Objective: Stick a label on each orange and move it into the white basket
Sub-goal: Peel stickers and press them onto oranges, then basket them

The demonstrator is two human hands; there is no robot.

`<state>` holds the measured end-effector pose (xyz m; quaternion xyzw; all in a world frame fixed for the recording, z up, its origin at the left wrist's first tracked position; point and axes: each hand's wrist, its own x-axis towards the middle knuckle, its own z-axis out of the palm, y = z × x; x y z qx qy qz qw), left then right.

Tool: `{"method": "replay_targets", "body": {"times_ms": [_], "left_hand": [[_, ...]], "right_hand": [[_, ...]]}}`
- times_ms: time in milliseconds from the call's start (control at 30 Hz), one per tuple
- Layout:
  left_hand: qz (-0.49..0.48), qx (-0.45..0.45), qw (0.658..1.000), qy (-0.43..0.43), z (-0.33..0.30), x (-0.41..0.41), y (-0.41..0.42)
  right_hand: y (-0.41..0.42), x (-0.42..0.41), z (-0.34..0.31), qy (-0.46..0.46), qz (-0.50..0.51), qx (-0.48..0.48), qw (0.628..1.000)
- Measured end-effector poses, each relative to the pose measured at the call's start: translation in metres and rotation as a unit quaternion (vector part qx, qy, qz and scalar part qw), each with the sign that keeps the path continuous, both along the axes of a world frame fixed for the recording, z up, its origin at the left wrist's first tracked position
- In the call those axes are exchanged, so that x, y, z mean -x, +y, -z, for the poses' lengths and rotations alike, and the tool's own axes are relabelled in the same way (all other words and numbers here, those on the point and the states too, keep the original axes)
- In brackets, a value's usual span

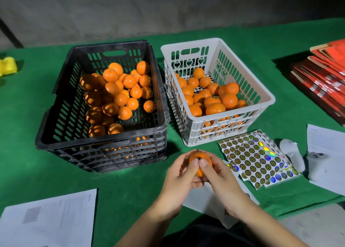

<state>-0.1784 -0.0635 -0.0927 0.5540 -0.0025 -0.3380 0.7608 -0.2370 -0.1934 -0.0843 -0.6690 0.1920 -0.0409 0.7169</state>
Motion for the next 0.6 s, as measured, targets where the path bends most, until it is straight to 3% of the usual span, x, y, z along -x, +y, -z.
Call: {"method": "replay_targets", "body": {"times_ms": [100,167,267,300,367,433,500,600], "left_hand": [[-0.011,0.008,0.999,0.035,-0.007,-0.002,0.001],[-0.001,0.012,1.0,0.011,-0.017,-0.008,0.002],[0.004,-0.064,0.977,-0.202,-0.036,-0.023,0.008],[0.0,-0.115,0.943,-0.311,-0.041,-0.03,0.014],[-0.022,-0.212,0.837,-0.504,-0.051,-0.047,0.029],[-0.052,-0.29,0.741,-0.603,-0.056,-0.072,0.042],[-0.045,-0.396,0.699,-0.594,-0.062,-0.099,0.051],[-0.008,-0.549,0.654,-0.521,-0.061,-0.124,0.047]], "right_hand": [[-0.008,-0.006,-0.005,-0.007,-0.029,0.056,0.998],[-0.017,-0.017,-0.012,-0.007,-0.041,0.073,0.996],[-0.041,-0.05,-0.035,-0.025,0.011,0.11,0.994],[-0.053,-0.066,-0.044,-0.03,0.039,0.129,0.99],[-0.078,-0.101,-0.061,-0.03,0.088,0.153,0.984],[-0.102,-0.14,-0.076,-0.032,0.127,0.149,0.98],[-0.118,-0.175,-0.085,-0.03,0.145,0.161,0.976],[-0.135,-0.213,-0.078,0.017,0.12,0.314,0.942]]}}
